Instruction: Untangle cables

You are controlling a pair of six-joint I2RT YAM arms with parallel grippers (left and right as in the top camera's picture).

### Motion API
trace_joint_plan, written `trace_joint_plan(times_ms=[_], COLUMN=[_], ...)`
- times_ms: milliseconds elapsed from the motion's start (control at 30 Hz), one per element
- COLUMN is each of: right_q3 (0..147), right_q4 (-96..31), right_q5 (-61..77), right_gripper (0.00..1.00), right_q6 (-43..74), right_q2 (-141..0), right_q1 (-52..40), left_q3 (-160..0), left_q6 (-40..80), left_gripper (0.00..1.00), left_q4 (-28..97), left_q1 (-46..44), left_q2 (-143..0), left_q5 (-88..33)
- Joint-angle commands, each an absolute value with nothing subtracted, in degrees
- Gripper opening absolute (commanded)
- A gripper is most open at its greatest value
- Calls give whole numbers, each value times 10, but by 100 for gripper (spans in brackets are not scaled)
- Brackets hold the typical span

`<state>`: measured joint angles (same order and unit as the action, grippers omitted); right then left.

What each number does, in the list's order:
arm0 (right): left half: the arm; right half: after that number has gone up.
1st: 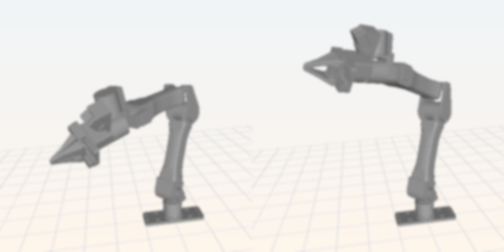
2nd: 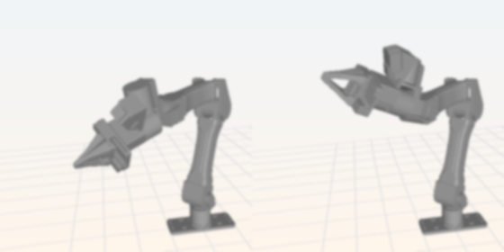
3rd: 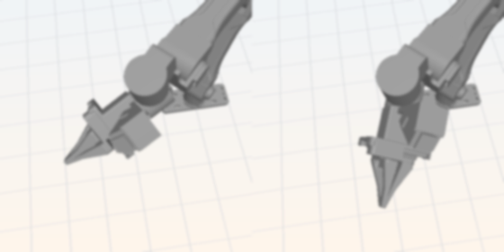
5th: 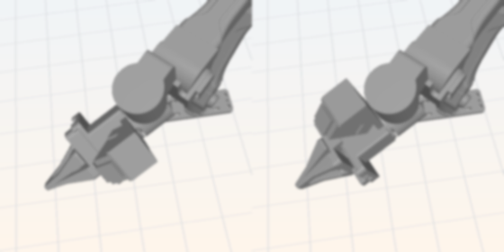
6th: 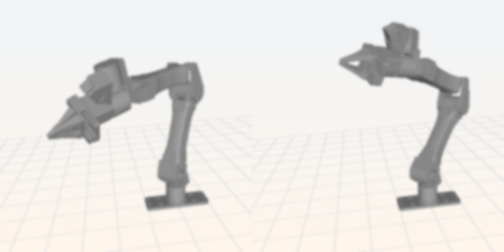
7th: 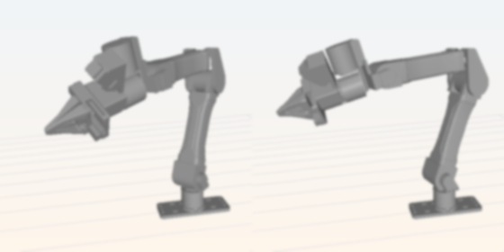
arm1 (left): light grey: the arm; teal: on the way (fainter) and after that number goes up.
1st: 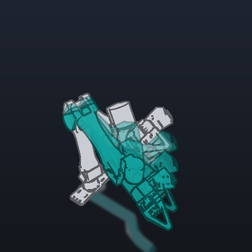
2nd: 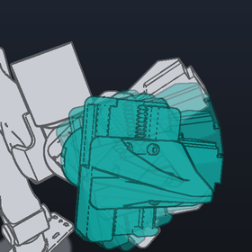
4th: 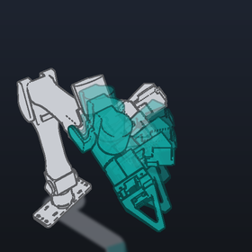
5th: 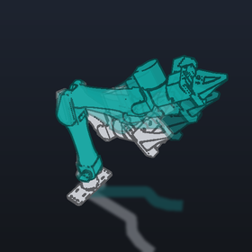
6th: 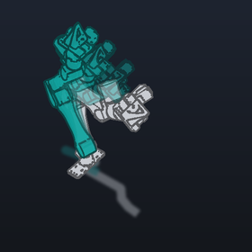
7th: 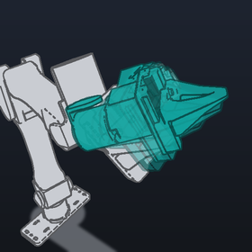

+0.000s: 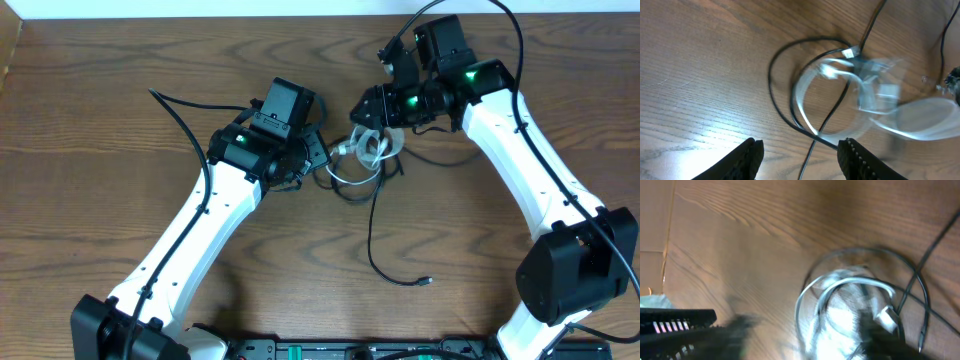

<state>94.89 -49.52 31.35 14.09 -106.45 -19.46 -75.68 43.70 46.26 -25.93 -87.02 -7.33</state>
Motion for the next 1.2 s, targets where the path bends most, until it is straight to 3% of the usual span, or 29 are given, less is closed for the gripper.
trace_joint_plan(times_ms=[0, 67, 433, 667, 833, 867, 900, 1033, 1167], right_q3=[959, 959, 937, 850, 772, 759, 750, 745, 777], right_q4=[-519, -545, -683, -603, -491, -470, -455, -445, -482], right_q5=[261, 213, 160, 161, 143, 143, 143, 143, 170], right_gripper=[93, 99, 99, 99, 90, 84, 71, 2, 1], right_q6=[141, 141, 74, 74, 76, 76, 76, 76, 77], right_q2=[-1065, -1065, -1065, -1065, -1065, -1065, -1065, -1064, -1061], right_q1=[-201, -201, -215, -255, -273, -275, -276, -276, -274], left_q3=[-762, -762, -762, -762, -762, -762, -762, -762, -762], left_q6=[436, 436, 436, 436, 436, 436, 436, 436, 436], left_gripper=[54, 54, 54, 54, 54, 54, 54, 54, 54], left_q4=[465, 465, 465, 465, 465, 465, 465, 465, 465], left_q1=[-258, -258, -258, -258, -258, -258, -258, -258, -258], left_q2=[-872, -872, -872, -872, -872, -872, -872, -872, -872], left_q5=[-68, -68, -68, -68, -68, -68, -68, -68, -68])
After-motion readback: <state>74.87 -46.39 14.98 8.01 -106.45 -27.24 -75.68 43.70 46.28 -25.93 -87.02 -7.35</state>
